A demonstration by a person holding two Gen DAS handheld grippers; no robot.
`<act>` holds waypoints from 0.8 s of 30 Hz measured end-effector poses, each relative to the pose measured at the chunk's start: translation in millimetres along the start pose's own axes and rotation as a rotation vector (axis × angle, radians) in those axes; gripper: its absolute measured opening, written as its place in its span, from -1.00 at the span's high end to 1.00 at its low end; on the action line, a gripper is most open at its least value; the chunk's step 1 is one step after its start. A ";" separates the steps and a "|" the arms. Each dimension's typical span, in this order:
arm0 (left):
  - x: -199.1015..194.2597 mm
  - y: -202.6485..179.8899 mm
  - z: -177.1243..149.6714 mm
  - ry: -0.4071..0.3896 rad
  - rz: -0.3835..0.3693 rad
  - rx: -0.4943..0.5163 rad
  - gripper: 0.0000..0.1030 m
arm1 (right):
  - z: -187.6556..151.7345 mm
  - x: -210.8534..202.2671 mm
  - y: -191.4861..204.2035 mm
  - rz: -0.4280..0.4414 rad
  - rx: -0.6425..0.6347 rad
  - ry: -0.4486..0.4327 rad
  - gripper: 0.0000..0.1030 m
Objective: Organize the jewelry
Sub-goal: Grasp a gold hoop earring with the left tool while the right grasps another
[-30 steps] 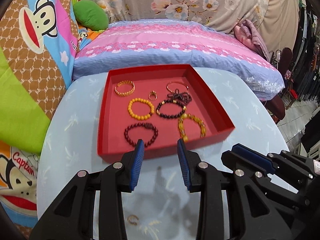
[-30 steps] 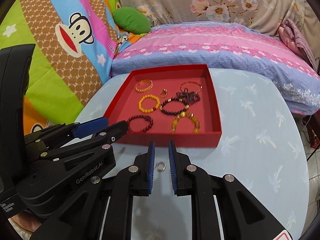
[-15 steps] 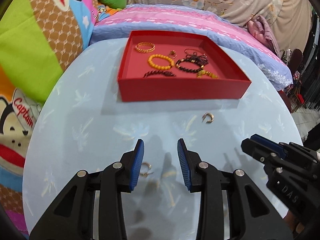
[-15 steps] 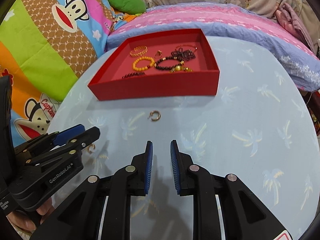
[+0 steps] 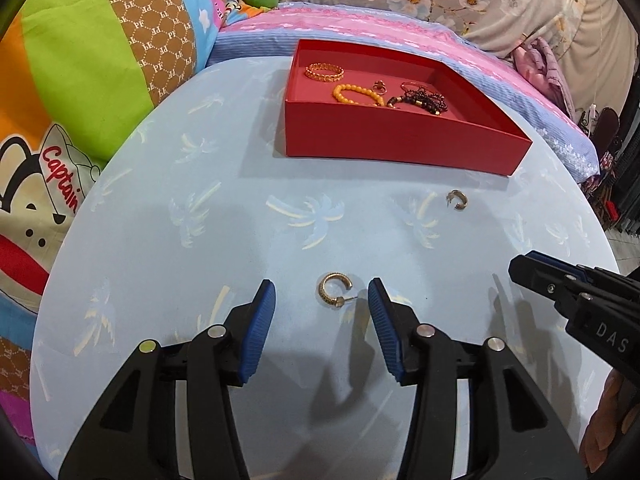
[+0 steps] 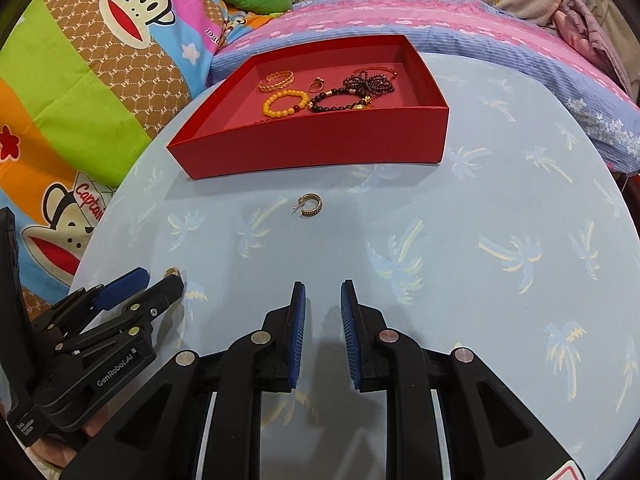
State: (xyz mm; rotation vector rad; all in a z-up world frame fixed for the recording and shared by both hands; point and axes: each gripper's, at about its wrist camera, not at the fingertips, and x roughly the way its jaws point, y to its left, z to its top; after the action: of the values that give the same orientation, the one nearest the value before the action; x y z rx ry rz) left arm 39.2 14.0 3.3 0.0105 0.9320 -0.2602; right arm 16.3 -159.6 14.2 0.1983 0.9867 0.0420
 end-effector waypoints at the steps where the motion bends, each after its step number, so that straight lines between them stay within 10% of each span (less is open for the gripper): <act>1: 0.7 0.0 0.8 -0.003 0.003 -0.002 0.12 | 0.1 0.8 -0.1 0.000 0.001 0.002 0.62; 12: 2.1 -2.8 1.0 -0.010 -0.004 0.019 0.67 | 3.9 5.2 -3.2 0.000 0.006 0.005 0.62; 24: 2.5 -5.7 0.5 -0.011 -0.005 0.032 0.68 | 30.7 18.4 7.4 -0.005 -0.030 -0.011 0.44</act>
State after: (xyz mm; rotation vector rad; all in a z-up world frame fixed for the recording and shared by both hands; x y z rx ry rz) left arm 39.7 7.9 2.2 0.0358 0.9169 -0.2793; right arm 52.4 -154.5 16.8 0.1689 0.9748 0.0512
